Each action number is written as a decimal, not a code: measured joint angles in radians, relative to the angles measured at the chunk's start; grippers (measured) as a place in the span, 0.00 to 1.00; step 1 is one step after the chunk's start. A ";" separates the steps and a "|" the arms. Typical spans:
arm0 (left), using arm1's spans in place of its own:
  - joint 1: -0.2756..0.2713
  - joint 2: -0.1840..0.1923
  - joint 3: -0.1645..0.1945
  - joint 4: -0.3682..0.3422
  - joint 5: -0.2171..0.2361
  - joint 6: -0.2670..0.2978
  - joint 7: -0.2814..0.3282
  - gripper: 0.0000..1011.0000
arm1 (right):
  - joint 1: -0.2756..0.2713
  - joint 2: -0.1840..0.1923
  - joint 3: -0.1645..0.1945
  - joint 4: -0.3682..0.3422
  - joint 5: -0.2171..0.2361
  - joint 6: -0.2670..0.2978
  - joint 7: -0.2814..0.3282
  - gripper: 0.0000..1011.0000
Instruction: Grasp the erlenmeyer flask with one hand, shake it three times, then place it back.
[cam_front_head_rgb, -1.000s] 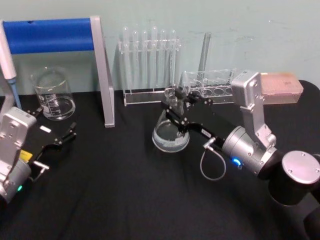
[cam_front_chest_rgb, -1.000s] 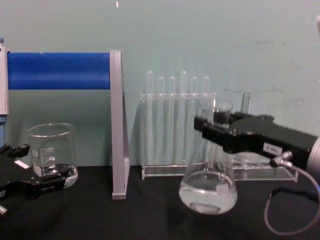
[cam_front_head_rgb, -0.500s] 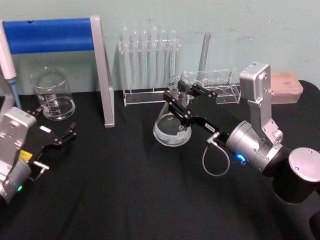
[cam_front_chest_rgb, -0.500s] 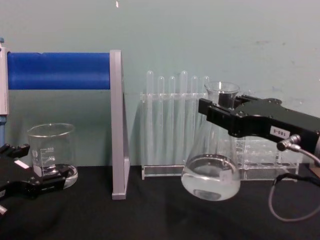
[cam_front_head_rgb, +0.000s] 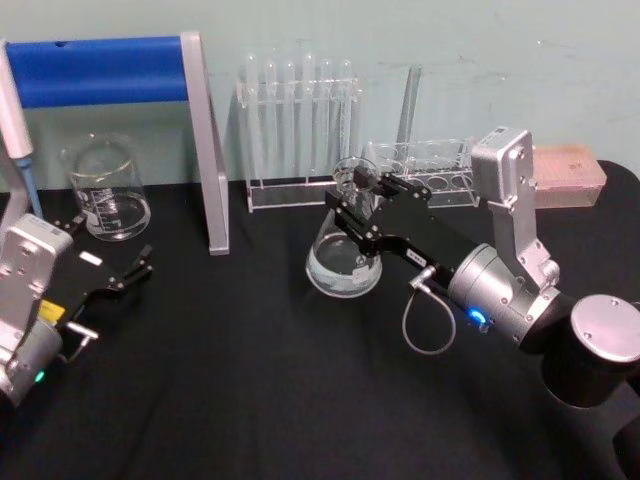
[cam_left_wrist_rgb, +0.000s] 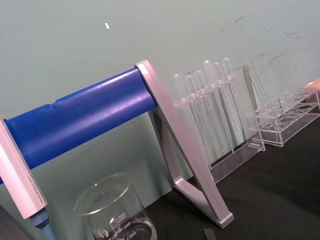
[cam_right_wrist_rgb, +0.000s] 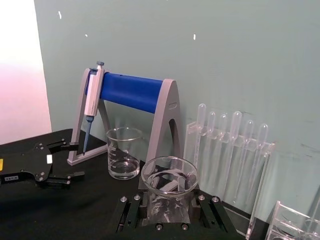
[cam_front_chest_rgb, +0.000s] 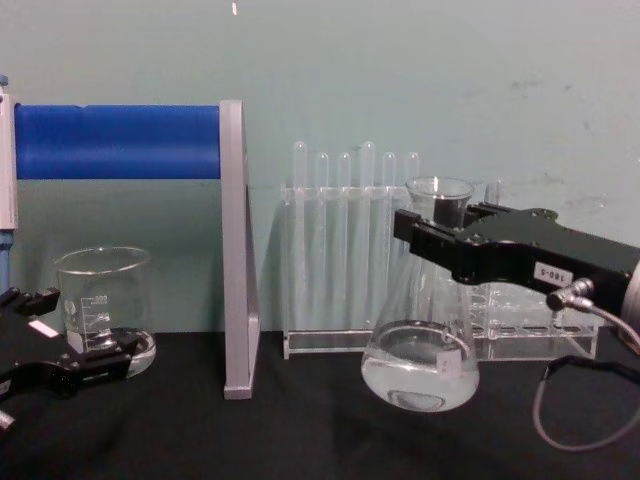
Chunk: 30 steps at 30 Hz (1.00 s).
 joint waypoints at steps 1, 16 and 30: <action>0.000 0.000 0.000 0.000 0.000 0.000 0.000 0.99 | 0.001 0.000 -0.001 0.000 -0.001 0.001 0.000 0.45; 0.000 0.000 0.000 0.000 0.000 0.000 0.000 0.99 | -0.013 -0.024 -0.065 -0.043 -0.022 0.016 0.009 0.45; 0.000 0.000 0.000 0.000 0.000 0.000 0.000 0.99 | -0.036 -0.029 -0.152 -0.106 -0.026 0.042 0.057 0.45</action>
